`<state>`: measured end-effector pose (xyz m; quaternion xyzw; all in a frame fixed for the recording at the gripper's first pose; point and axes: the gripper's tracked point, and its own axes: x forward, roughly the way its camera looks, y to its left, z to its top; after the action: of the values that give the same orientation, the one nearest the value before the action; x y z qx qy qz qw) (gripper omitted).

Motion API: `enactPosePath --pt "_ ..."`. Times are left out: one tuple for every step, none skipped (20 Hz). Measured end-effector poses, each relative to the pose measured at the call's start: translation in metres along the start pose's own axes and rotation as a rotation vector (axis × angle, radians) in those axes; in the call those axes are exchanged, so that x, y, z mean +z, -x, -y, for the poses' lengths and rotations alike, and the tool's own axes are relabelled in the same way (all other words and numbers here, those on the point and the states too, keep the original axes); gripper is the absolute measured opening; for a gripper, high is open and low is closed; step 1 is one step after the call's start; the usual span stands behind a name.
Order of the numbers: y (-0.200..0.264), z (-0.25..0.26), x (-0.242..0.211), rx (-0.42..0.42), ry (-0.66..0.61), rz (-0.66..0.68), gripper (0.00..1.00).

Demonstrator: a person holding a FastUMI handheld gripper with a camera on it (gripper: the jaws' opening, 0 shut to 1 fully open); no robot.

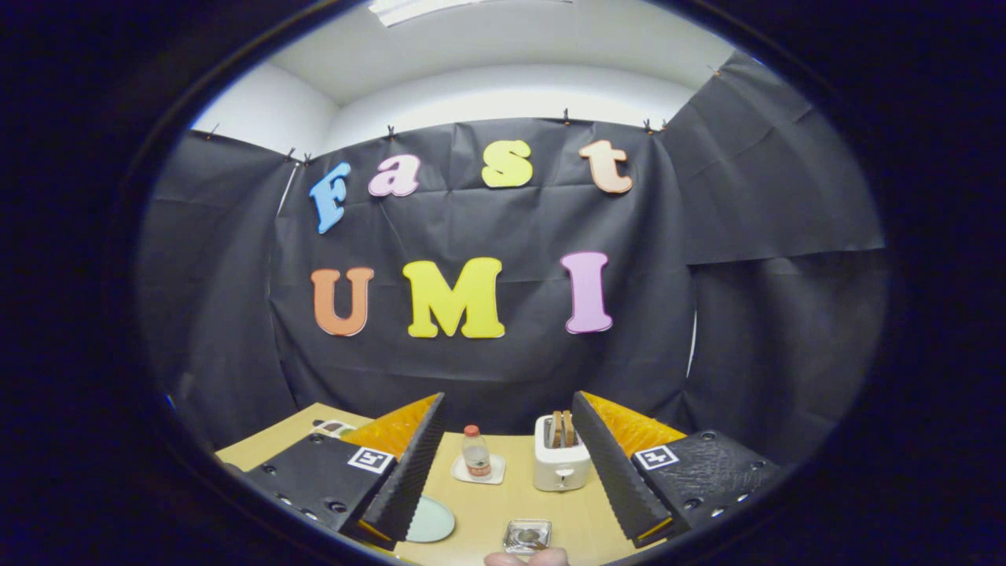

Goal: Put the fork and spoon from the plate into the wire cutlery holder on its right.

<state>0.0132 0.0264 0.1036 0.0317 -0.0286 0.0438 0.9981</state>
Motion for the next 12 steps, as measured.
enactPosePath --pt "0.004 0.003 -0.002 -0.011 0.000 0.002 0.95" --pt "0.007 0.007 -0.004 -0.017 0.001 0.003 0.95" --pt "0.010 0.009 -0.007 -0.021 -0.004 -0.003 0.95" --pt "0.010 0.009 -0.011 -0.018 -0.011 -0.013 0.95" --pt "0.010 0.010 -0.014 -0.018 -0.014 -0.021 0.95" --pt "0.012 0.013 -0.016 -0.018 -0.014 -0.024 0.95" --pt "0.013 0.014 -0.015 -0.017 -0.017 -0.022 0.95" --pt "0.014 0.015 -0.014 -0.015 -0.017 -0.021 0.95" --pt "0.015 0.015 -0.013 -0.013 -0.016 -0.019 0.95" --pt "0.015 0.014 -0.013 -0.012 -0.014 -0.017 0.95" --pt "0.014 0.014 -0.013 -0.011 -0.014 -0.019 0.95" --pt "0.014 0.014 -0.015 -0.008 -0.016 -0.023 0.95"
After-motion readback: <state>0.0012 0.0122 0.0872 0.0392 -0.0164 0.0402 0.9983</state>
